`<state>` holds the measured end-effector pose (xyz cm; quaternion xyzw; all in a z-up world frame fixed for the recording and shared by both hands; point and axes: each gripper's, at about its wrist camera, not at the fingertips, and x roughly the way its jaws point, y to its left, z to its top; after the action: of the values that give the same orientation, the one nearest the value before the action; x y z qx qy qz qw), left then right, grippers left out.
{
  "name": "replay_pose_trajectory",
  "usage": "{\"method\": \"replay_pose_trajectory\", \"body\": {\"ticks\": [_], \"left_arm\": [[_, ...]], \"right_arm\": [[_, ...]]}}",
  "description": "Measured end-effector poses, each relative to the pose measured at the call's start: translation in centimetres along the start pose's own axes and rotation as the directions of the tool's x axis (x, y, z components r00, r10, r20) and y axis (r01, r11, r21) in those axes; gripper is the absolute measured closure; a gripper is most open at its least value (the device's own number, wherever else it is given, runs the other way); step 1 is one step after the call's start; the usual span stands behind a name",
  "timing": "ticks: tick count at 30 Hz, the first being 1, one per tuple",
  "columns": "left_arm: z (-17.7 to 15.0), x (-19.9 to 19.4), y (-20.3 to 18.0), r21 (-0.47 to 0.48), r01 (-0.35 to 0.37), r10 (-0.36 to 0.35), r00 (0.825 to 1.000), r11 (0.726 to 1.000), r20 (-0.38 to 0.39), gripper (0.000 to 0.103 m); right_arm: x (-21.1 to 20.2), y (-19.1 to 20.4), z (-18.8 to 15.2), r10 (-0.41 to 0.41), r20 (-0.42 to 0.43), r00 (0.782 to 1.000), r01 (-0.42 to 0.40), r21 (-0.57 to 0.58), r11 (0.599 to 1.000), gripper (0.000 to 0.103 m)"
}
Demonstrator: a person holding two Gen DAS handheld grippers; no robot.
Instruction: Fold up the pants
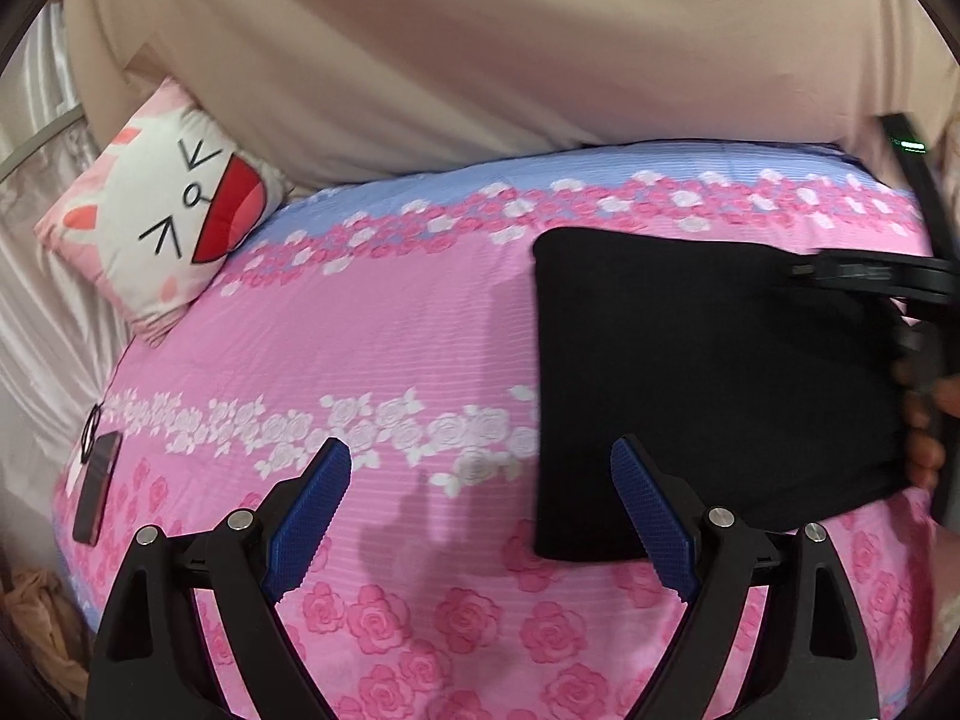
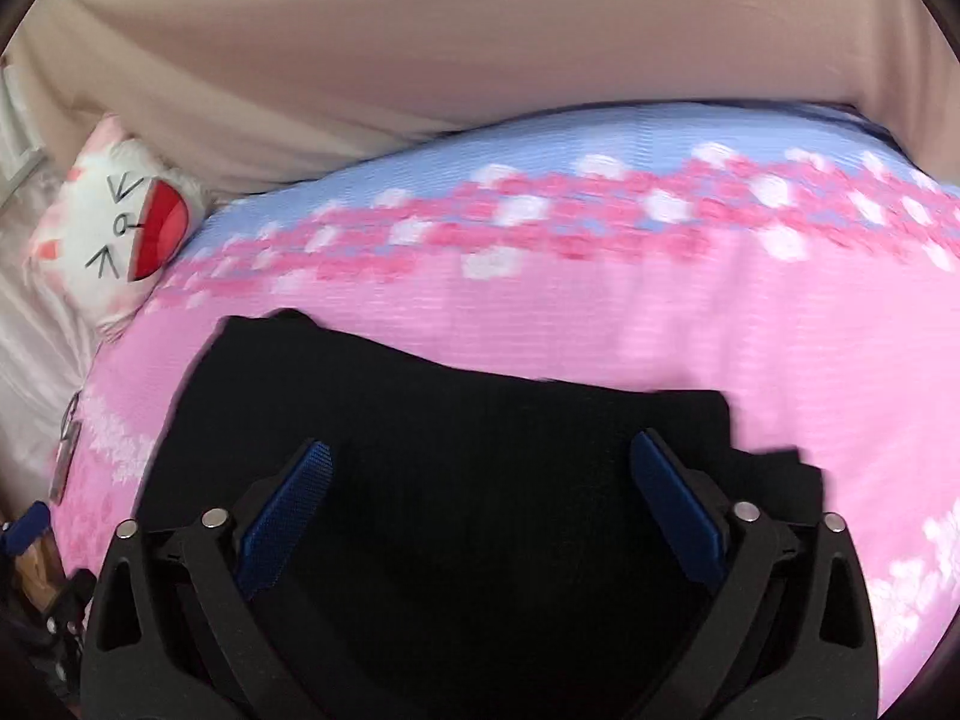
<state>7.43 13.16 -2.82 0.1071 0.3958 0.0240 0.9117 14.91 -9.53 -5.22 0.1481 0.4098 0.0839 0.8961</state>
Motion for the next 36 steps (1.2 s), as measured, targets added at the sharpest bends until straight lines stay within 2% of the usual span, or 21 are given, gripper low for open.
{"method": "replay_pose_trajectory", "body": {"ticks": [1, 4, 5, 8, 11, 12, 13, 15, 16, 17, 18, 20, 23, 26, 28, 30, 31, 34, 35, 36], "left_arm": [[0.1, 0.3, 0.2, -0.006, -0.004, 0.004, 1.0, 1.0, -0.005, 0.017], [0.8, 1.0, -0.1, 0.001, -0.018, 0.018, 1.0, 1.0, 0.012, 0.017], [1.0, 1.2, -0.4, 0.008, -0.022, 0.021, 0.999, 1.0, 0.023, 0.017], [1.9, 2.6, -2.5, 0.055, -0.059, 0.057, 0.998, 0.997, 0.041, 0.017], [2.2, 2.9, -3.9, 0.066, -0.027, 0.024, 0.999, 0.997, 0.039, 0.017], [2.2, 2.8, -4.1, 0.067, -0.017, 0.015, 0.999, 0.998, 0.039, 0.017], [2.2, 2.5, -4.4, 0.069, -0.008, 0.005, 0.999, 0.998, 0.046, 0.017], [2.1, 2.2, -4.7, 0.075, -0.005, 0.001, 0.999, 0.997, 0.053, 0.017], [2.0, 2.1, -4.7, 0.074, -0.004, 0.0, 0.999, 0.997, 0.052, 0.017], [2.0, 2.2, -4.7, 0.071, -0.003, -0.001, 0.999, 0.997, 0.046, 0.017], [1.8, 2.5, -4.6, 0.063, -0.002, 0.0, 0.999, 0.998, 0.034, 0.017], [1.3, 3.1, -4.4, 0.054, -0.005, 0.004, 1.0, 0.999, 0.006, 0.017], [0.6, 3.5, -4.1, 0.056, -0.003, 0.004, 1.0, 0.998, -0.007, 0.016], [-0.1, 3.6, -3.9, 0.061, -0.004, 0.005, 1.0, 0.998, -0.01, 0.016], [-0.3, 3.7, -3.8, 0.059, 0.003, -0.002, 1.0, 0.998, -0.014, 0.016], [-0.4, 3.6, -3.8, 0.06, 0.008, -0.007, 1.0, 0.998, -0.014, 0.016], [-0.5, 3.6, -3.7, 0.061, 0.01, -0.009, 1.0, 0.998, -0.014, 0.016], [-0.5, 3.6, -3.7, 0.055, 0.014, -0.013, 1.0, 0.998, -0.018, 0.016], [-0.4, 3.6, -3.7, 0.053, 0.014, -0.013, 1.0, 0.999, -0.018, 0.016], [-0.3, 3.7, -3.8, 0.051, 0.013, -0.012, 1.0, 0.999, -0.018, 0.016]], "right_arm": [[-1.5, 0.0, -0.3, -0.009, 0.03, 1.0, 0.008, 0.006, 1.0, 0.008], [-5.9, 1.3, -2.4, -0.109, 0.13, 0.985, 0.122, -0.091, 0.988, 0.008], [-6.7, 1.9, -3.5, -0.143, 0.126, 0.982, 0.159, -0.125, 0.979, 0.008], [-6.7, 2.5, -5.6, -0.178, 0.078, 0.981, 0.189, -0.158, 0.969, 0.008], [-7.7, 2.9, -7.3, -0.28, 0.125, 0.952, 0.299, -0.181, 0.937, 0.007], [-8.3, 2.6, -7.6, -0.273, 0.141, 0.952, 0.294, -0.167, 0.941, 0.006], [-9.2, 1.5, -8.0, -0.225, 0.154, 0.962, 0.244, -0.117, 0.963, 0.005], [-10.1, -0.8, -8.1, -0.092, 0.145, 0.985, 0.093, 0.004, 0.996, 0.005], [-10.2, -2.1, -8.2, -0.031, 0.138, 0.99, 0.02, 0.08, 0.997, 0.005], [-10.0, -3.7, -8.1, -0.002, 0.109, 0.994, -0.019, 0.186, 0.982, 0.005], [-9.7, -4.3, -8.1, 0.02, 0.076, 0.997, -0.037, 0.232, 0.972, 0.005], [-9.0, -3.6, -7.9, 0.16, 0.029, 0.987, -0.162, 0.19, 0.968, 0.006], [-9.0, -0.7, -8.2, 0.138, 0.016, 0.99, -0.138, 0.097, 0.986, 0.005], [-8.5, 1.0, -8.4, 0.059, 0.013, 0.998, -0.059, 0.015, 0.998, 0.005], [-7.5, 0.3, -8.6, 0.041, -0.016, 0.999, -0.04, 0.041, 0.998, 0.005], [-6.4, -1.5, -9.4, 0.031, -0.063, 0.997, -0.024, 0.12, 0.992, 0.005], [-5.9, -2.2, -9.8, 0.064, -0.079, 0.995, -0.052, 0.152, 0.987, 0.005], [-6.7, -3.1, -10.3, 0.129, -0.007, 0.992, -0.126, 0.189, 0.974, 0.005], [-6.6, -3.2, -10.2, 0.127, -0.005, 0.992, -0.124, 0.19, 0.974, 0.017], [-6.4, -3.1, -10.1, 0.087, -0.019, 0.996, -0.082, 0.176, 0.981, 0.04]]}}
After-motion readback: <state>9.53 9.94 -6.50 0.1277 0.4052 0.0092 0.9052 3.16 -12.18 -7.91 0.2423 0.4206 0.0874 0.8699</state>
